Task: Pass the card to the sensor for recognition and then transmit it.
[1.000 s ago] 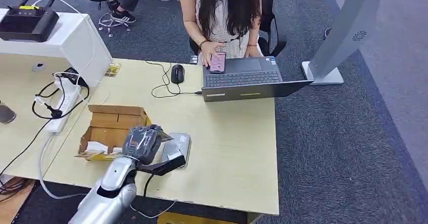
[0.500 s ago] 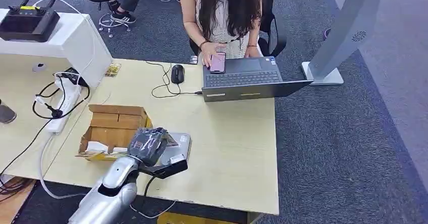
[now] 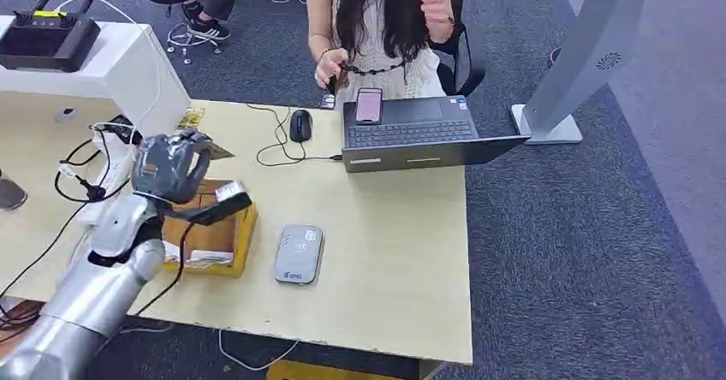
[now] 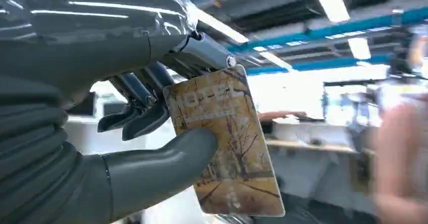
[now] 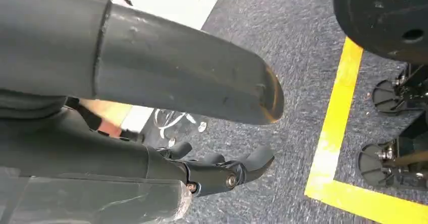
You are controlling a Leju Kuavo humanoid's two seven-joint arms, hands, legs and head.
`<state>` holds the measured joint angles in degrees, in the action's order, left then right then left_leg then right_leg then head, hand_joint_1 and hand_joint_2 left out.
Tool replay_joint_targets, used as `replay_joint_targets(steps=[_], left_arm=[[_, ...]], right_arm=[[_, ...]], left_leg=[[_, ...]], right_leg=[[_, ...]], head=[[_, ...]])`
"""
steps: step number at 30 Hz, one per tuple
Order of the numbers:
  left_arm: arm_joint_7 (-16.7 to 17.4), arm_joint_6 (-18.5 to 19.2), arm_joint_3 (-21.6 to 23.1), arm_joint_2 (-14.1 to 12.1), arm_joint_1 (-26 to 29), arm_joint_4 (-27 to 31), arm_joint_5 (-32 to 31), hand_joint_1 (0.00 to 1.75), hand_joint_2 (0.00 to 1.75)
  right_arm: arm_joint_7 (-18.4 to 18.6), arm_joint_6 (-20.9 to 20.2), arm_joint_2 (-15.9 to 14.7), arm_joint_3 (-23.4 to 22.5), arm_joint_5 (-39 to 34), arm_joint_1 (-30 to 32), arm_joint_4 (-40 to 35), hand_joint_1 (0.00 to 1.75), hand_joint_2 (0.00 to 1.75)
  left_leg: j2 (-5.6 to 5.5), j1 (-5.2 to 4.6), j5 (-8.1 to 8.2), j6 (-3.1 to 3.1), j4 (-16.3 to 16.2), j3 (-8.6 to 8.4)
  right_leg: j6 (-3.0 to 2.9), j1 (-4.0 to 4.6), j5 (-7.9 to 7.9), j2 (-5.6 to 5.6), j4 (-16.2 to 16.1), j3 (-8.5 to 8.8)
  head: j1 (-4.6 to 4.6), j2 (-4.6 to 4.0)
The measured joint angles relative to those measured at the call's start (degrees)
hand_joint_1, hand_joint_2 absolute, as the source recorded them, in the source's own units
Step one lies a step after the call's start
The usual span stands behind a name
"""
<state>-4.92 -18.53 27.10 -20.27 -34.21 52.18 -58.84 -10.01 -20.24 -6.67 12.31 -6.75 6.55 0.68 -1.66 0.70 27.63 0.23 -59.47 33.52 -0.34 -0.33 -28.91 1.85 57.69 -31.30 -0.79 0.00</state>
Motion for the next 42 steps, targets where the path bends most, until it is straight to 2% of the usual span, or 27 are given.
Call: replay_joint_targets(steps=[4,7,23,24,26,27,28,32,38,42], left_arm=[[0.7,1.1,-1.4,-2.8,-5.8,-4.5,-0.6,1.75,1.75],[1.0,1.7,-2.0,-3.8,-8.3,-6.6,-1.0,1.75,1.75],[1.2,1.4,-2.0,-4.1,-11.4,-13.2,-1.9,1.75,1.75],[1.1,1.4,-2.0,-4.1,-11.5,-13.5,-2.0,1.75,1.75],[1.5,2.6,-2.0,-3.2,-11.2,-13.4,-3.1,1.75,1.75],[2.5,3.8,-2.0,-2.7,-10.6,-12.4,-3.6,0.0,1.75],[4.4,5.6,-2.0,-2.3,-9.9,-11.0,-4.4,0.0,1.75],[5.5,7.7,-2.0,-0.8,-7.8,-6.9,-5.1,0.0,1.75],[5.5,6.2,-3.5,-0.5,-3.8,-0.4,-5.1,0.0,1.75],[4.5,5.0,-4.7,0.2,0.5,7.8,-5.9,0.0,1.75]], right_arm=[[0.4,0.1,-0.2,0.2,0.5,-0.2,0.0,0.0,0.0],[0.9,0.3,-0.3,0.5,0.6,-0.3,0.0,0.0,0.0],[1.6,0.9,-0.3,0.6,0.7,-1.2,0.0,0.0,0.0],[-0.3,1.0,-0.1,0.6,-1.0,-1.7,-0.2,0.0,0.0],[-8.8,4.4,2.6,-1.7,-8.9,-2.8,-3.0,0.0,0.0],[-11.8,6.9,4.3,-3.5,-11.8,-4.6,-4.5,0.0,0.0],[-13.8,9.6,6.4,-6.2,-14.2,-7.3,-6.0,0.0,0.0],[-14.0,9.8,10.9,-9.5,-14.7,-12.2,-8.7,0.0,0.0],[-15.1,9.3,12.7,-12.2,-14.5,-12.0,-10.5,0.0,0.0],[-15.4,8.2,13.1,-13.7,-15.3,-12.0,-11.2,0.0,0.0]], left_leg=[[0.0,0.01,-0.03,-0.04,0.0,0.0],[-0.01,0.01,-0.03,-0.04,0.0,0.01],[-0.01,-0.01,-0.03,-0.04,0.0,0.0],[-0.01,-0.01,-0.03,-0.05,0.0,0.01],[0.01,0.05,-0.12,-0.08,0.0,0.11],[0.24,0.11,-0.15,-0.14,0.0,0.12],[0.52,0.11,-0.17,-0.16,0.0,0.11],[0.44,0.09,-0.32,-0.16,0.0,0.07],[0.18,0.1,-0.34,-0.22,0.0,0.28],[0.24,0.05,-0.32,-0.21,0.0,0.29]], right_leg=[[-0.01,0.0,0.0,0.01,0.0,-0.01],[-0.01,0.0,0.0,0.0,0.0,-0.01],[-0.01,-0.02,0.0,0.01,0.0,-0.01],[-0.01,-0.01,0.0,0.01,0.1,0.0],[-0.14,0.08,0.1,0.03,0.1,-0.06],[-0.26,0.12,0.2,0.22,0.1,-0.19],[-0.21,0.12,0.33,0.55,0.1,-0.37],[-0.23,0.07,0.4,0.46,0.1,-0.34],[-0.24,0.09,0.37,0.26,0.2,-0.41],[-0.23,0.03,0.37,0.25,0.1,-0.46]], head=[[-0.02,0.0],[-0.02,0.0],[-0.02,0.0],[-0.02,0.0],[-0.04,0.0],[0.13,0.0],[0.15,0.0],[0.02,0.0],[-0.09,0.0],[-0.07,0.0]])
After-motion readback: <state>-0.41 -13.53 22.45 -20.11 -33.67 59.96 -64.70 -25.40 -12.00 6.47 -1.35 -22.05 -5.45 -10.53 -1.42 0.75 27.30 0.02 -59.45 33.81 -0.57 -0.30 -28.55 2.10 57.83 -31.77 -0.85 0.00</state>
